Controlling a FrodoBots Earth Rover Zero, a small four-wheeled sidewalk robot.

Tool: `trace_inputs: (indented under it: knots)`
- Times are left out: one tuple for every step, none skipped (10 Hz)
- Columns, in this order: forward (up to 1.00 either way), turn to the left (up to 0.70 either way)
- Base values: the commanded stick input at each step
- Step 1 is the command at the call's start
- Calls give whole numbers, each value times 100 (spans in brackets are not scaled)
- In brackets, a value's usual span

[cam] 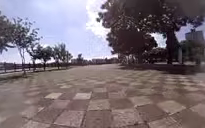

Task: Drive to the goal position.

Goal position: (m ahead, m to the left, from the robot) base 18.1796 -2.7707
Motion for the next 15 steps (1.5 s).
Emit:
trace_inputs:
  knots:
    - [70,0]
    - [70,0]
    - [70,0]
    - [70,0]
    - [70,0]
    - [70,3]
    - [70,6]
    - [70,9]
    - [70,11]
    - [70,14]
    - [70,14]
    - [70,14]
    - [70,14]
    - [70,2]
    - [70,0]
